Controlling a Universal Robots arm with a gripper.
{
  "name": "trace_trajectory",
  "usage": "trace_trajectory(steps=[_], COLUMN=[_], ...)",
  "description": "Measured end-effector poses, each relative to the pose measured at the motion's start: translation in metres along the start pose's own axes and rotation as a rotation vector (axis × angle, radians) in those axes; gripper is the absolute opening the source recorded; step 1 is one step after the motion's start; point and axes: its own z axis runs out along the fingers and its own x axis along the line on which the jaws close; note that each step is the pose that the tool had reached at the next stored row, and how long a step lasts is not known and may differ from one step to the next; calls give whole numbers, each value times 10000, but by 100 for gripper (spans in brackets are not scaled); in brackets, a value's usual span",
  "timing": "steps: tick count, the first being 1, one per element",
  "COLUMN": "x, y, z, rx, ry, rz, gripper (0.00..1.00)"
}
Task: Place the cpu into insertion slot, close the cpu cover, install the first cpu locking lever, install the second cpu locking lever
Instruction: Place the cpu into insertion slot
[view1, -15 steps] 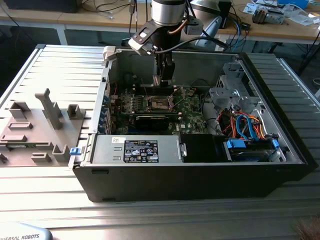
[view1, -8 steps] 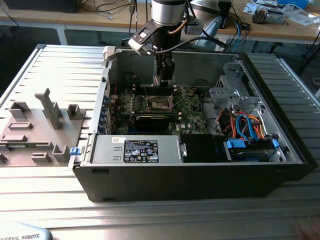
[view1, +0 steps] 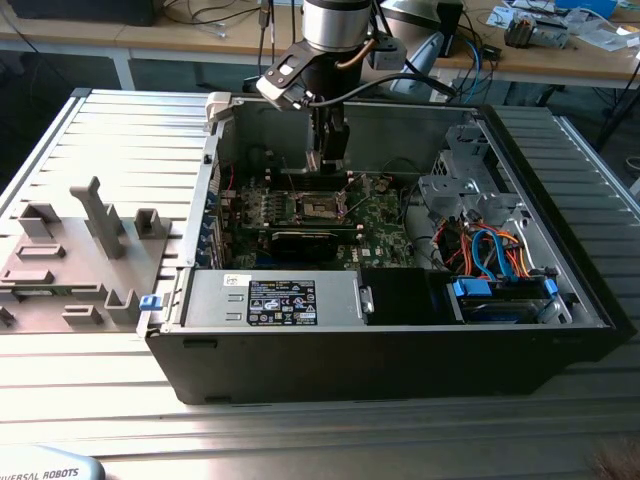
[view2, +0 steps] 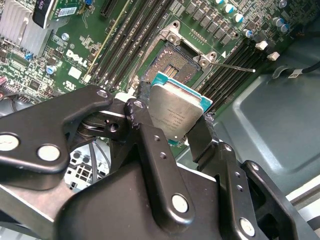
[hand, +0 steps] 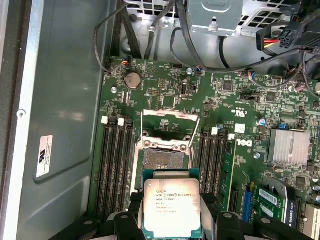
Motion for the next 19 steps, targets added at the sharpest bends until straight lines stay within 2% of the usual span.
trace_trajectory(steps=[19], x=[0], y=[0], z=[4], rx=[2], ry=[-2], rz=[158], gripper=[54])
